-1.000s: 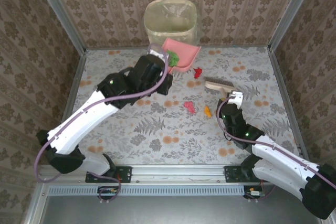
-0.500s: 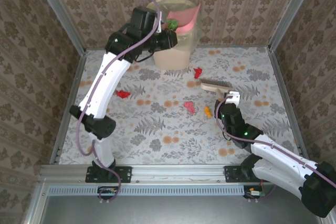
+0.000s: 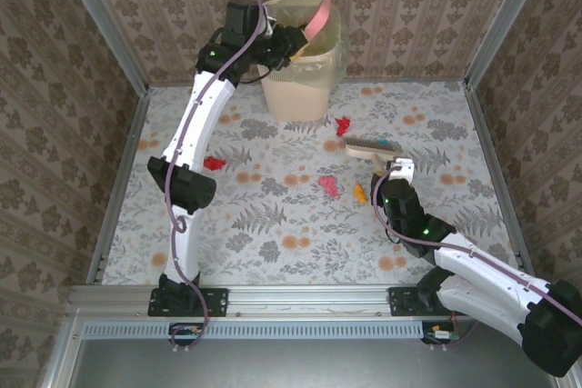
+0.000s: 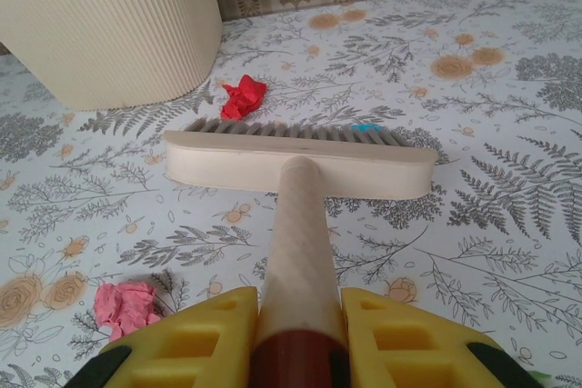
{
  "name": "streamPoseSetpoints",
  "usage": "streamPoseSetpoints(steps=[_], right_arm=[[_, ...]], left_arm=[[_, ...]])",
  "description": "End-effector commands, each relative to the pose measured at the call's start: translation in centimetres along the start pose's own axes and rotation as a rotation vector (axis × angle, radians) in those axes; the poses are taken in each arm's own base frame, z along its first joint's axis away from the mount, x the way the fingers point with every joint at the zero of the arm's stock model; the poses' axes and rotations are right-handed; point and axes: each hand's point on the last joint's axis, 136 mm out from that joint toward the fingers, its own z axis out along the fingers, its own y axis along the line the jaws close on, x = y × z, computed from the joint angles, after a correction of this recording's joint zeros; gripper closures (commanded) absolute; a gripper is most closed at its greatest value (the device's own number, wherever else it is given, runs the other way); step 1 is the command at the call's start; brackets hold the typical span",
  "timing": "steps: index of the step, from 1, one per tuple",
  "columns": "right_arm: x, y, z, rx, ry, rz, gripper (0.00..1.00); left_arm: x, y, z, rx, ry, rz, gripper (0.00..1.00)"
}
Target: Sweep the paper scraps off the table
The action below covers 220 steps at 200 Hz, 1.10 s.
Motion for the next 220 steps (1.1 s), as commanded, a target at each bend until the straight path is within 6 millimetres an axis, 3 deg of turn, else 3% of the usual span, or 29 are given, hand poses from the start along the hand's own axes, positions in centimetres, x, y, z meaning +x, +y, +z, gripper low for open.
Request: streamPoseSetpoints(steps=[1,5,9,26,181,220], right_arm=[[-1.4,0.5,-0.1,-0.027,-0.05,0.018,1.0],[-1.4,0.5,-0.1,-0.028,-0.05,0.017,1.0],[-1.3,0.5,-0.1,-0.029,-0.05,0.016,1.0],[-1.4,0.5,-0.2,-0.03,-0.053,0.017,1.0],[-1.4,0.7,-0.2,-0.043,-0.056,0.006,1.0],[-1.5,0.7,-0.2,-0.046,-0.059,0.006,1.0]], left_arm=[[-1.4,-3.9,-0.4,0.182,-0.008,-0.061,1.0],[-1.5,-3.9,-0.2,0.194,-0.004,-0.073,1.0],[-2.9,-3.2,-0.6,0.195,-0.024,-0.089,1.0],[-3.4,-2.9,-0.1,0.217,-0.025,-0.123,1.0],[-4.6,-2.7,1.9,0.39,-0.1,-0.348,1.0],[-4.8,-2.9,1.7,0.44,-0.127,-0.367,1.0]])
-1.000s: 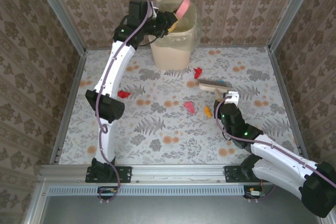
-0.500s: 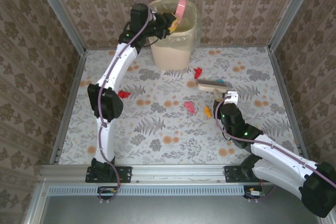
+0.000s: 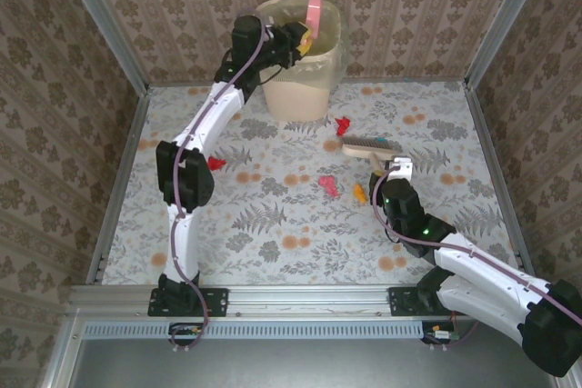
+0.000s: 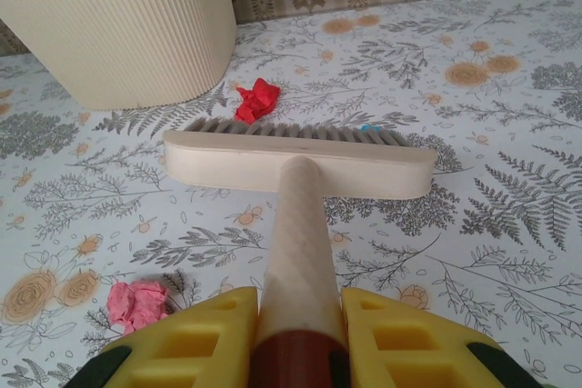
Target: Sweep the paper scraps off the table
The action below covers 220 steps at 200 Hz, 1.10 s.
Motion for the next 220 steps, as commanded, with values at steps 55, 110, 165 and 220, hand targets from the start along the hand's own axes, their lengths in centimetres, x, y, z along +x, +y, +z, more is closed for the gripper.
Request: streamPoseSetpoints(steps=[55,110,165,220], right_arm=[[-1.2,0.2,-0.2,-0.02,-0.053,0.017,1.0],[-1.1,0.1,-0.2,-0.011,-0.053,0.009,1.0],[-1.2,-0.1,-0.4,-0.006,-0.06,0.006,1.0],[-1.3,0.1,-0.5,-0.023,-0.063,0.024,1.0]], left_arm=[[1.7,-7.7,-2.4,0.175,0.001,0.105,1.0],[5.2,-8.8,-2.3,0.172,0.091,0.173,1.0],[9.0,-10.8,-4.7,0.17,0.153,0.302,1.0],[15.0,-10.5,-8.8,0.113,0.231,0.479,1.0]])
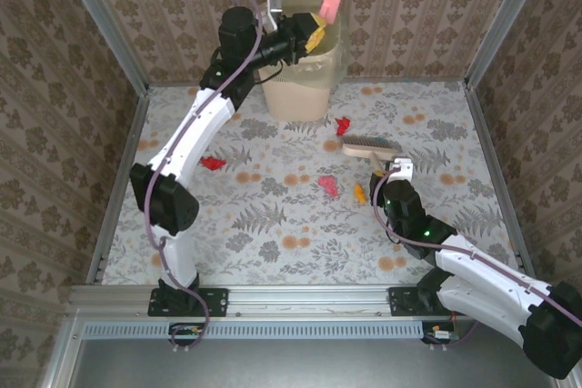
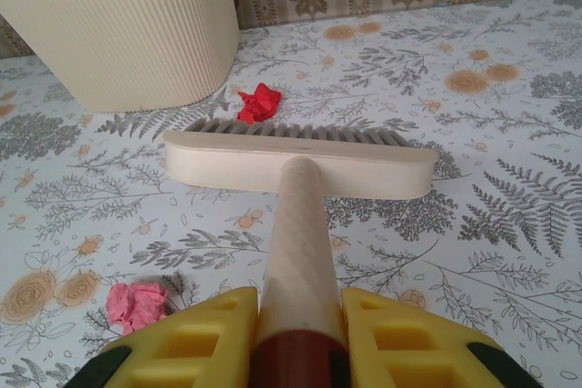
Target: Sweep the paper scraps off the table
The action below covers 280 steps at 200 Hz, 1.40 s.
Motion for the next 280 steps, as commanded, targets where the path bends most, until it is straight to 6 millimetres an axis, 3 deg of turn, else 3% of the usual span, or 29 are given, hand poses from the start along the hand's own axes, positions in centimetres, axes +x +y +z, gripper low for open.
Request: streamPoseSetpoints(steps=[1,43,75,101,132,167,197,218,246,280], right_arm=[[-1.2,0.1,-0.3,-0.018,-0.049,0.037,1.0],[-1.1,0.8,-0.4,-0.059,-0.04,0.059,1.0],[-1.3,1.2,-0.7,-0.089,-0.044,0.072,1.0],[-1.5,1.5,-0.9,-0.112,-0.052,0.08,1.0],[-1.7,1.9,-1.2,-0.144,-0.067,0.088,1.0],[-2.1,2.0,-1.7,-0.17,-0.094,0.089,1.0],[-2.7,2.1,-2.3,-0.188,-0.119,0.096,1.0],[-3.0,2.5,-2.6,-0.216,-0.125,0.095,1.0],[-3.4,4.9,-3.1,-0.337,-0.111,0.067,1.0],[-3.7,8.2,-3.5,-0.431,-0.056,0.001,1.0]], left_arm=[[3.3,-1.7,-2.0,-0.024,0.061,0.15,1.0],[7.6,-0.5,-6.8,-0.166,0.051,0.305,1.0],[9.7,1.7,-11.6,-0.297,0.018,0.402,1.0],[11.3,4.5,-16.4,-0.426,-0.027,0.471,1.0],[12.8,9.4,-22.2,-0.62,-0.085,0.522,1.0],[14.8,15.4,-27.0,-0.817,-0.068,0.524,1.0],[16.4,19.7,-29.7,-0.919,-0.061,0.519,1.0],[17.5,22.0,-30.3,-0.94,-0.036,0.517,1.0],[18.5,24.9,-31.4,-1.012,-0.02,0.549,1.0],[18.0,25.9,-33.8,-1.09,-0.096,0.648,1.0]])
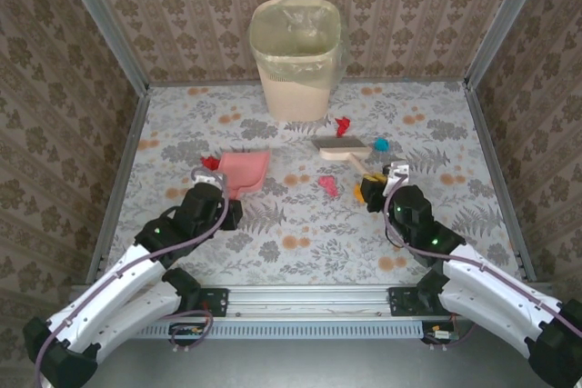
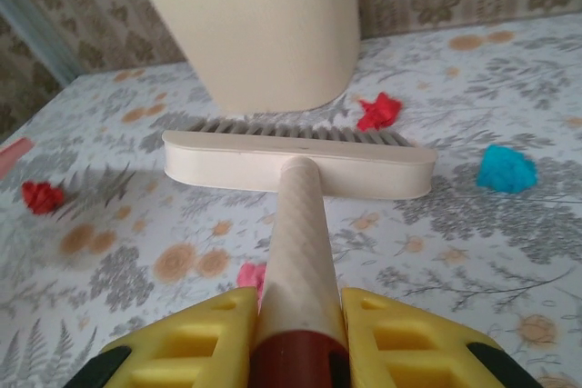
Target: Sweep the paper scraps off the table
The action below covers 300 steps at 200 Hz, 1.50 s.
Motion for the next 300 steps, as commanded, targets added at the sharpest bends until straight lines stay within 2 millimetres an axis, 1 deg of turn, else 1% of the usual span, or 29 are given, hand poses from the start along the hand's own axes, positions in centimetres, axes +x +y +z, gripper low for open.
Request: streamPoseSetpoints(steps=[1,26,48,59,77,93,98,101,107,127,146,156,182,183,188,214,229,244,250,257,270,284,300], right_arm=[[-3.1,4.0,-0.1,-0.134,-0.04,-0.032,1.0],[-3.6,7.1,0.4,-0.188,-0.01,-0.092,1.0],[-3.4,10.0,1.7,-0.224,0.053,-0.133,1.0],[-3.7,11.3,2.7,-0.232,0.073,-0.137,1.0],[-3.7,13.0,5.0,-0.229,0.113,-0.136,1.0],[-3.8,15.2,7.3,-0.246,0.145,-0.152,1.0],[-3.9,15.9,7.9,-0.254,0.153,-0.158,1.0],[-3.3,16.4,8.6,-0.256,0.169,-0.166,1.0],[-3.1,17.2,9.5,-0.261,0.179,-0.174,1.0],[-2.8,20.3,11.9,-0.3,0.181,-0.182,1.0],[-2.4,23.2,13.8,-0.334,0.184,-0.197,1.0],[-1.9,24.8,14.8,-0.353,0.191,-0.222,1.0],[-0.6,27.3,16.7,-0.373,0.203,-0.256,1.0],[-0.3,27.4,16.9,-0.374,0.208,-0.259,1.0],[0.0,27.8,17.2,-0.378,0.212,-0.264,1.0],[2.2,29.2,18.2,-0.399,0.236,-0.328,1.0],[3.5,29.6,18.1,-0.411,0.246,-0.383,1.0],[4.8,29.6,17.8,-0.411,0.259,-0.441,1.0],[5.5,29.2,17.6,-0.402,0.268,-0.472,1.0],[5.8,28.9,17.4,-0.392,0.27,-0.494,1.0],[6.7,27.6,17.1,-0.361,0.279,-0.54,1.0],[7.1,26.2,16.4,-0.323,0.277,-0.584,1.0],[7.3,24.0,15.8,-0.254,0.281,-0.629,1.0]], left_arm=[[-1.3,2.0,-0.9,-0.096,-0.13,0.045,1.0],[-1.3,4.7,-1.7,-0.189,-0.223,0.031,1.0],[-1.4,6.0,-2.5,-0.226,-0.279,0.017,1.0],[-1.4,6.6,-2.9,-0.255,-0.295,0.01,1.0],[-1.4,7.8,-3.4,-0.309,-0.314,-0.015,1.0],[-1.0,8.9,-3.6,-0.357,-0.317,-0.049,1.0],[-0.9,9.0,-3.5,-0.362,-0.318,-0.058,1.0],[-0.8,9.1,-3.5,-0.365,-0.316,-0.061,1.0],[-0.8,9.2,-3.5,-0.368,-0.314,-0.065,1.0],[-0.7,9.6,-3.8,-0.393,-0.315,-0.079,1.0],[-0.5,10.2,-4.1,-0.418,-0.318,-0.093,1.0],[-0.5,10.6,-4.4,-0.44,-0.324,-0.105,1.0],[-0.3,11.4,-4.9,-0.477,-0.332,-0.139,1.0],[-0.3,11.4,-4.9,-0.477,-0.333,-0.14,1.0],[-0.3,11.5,-5.0,-0.479,-0.337,-0.146,1.0],[-0.2,11.9,-5.3,-0.485,-0.348,-0.166,1.0],[-0.2,12.0,-5.5,-0.48,-0.359,-0.176,1.0],[-0.1,12.0,-5.5,-0.474,-0.365,-0.181,1.0],[-0.1,12.0,-5.5,-0.475,-0.366,-0.181,1.0],[-0.1,12.0,-5.6,-0.475,-0.367,-0.182,1.0],[-0.1,12.0,-5.5,-0.473,-0.365,-0.183,1.0],[-0.1,11.9,-5.5,-0.47,-0.365,-0.183,1.0],[-0.1,11.9,-5.4,-0.465,-0.364,-0.182,1.0]])
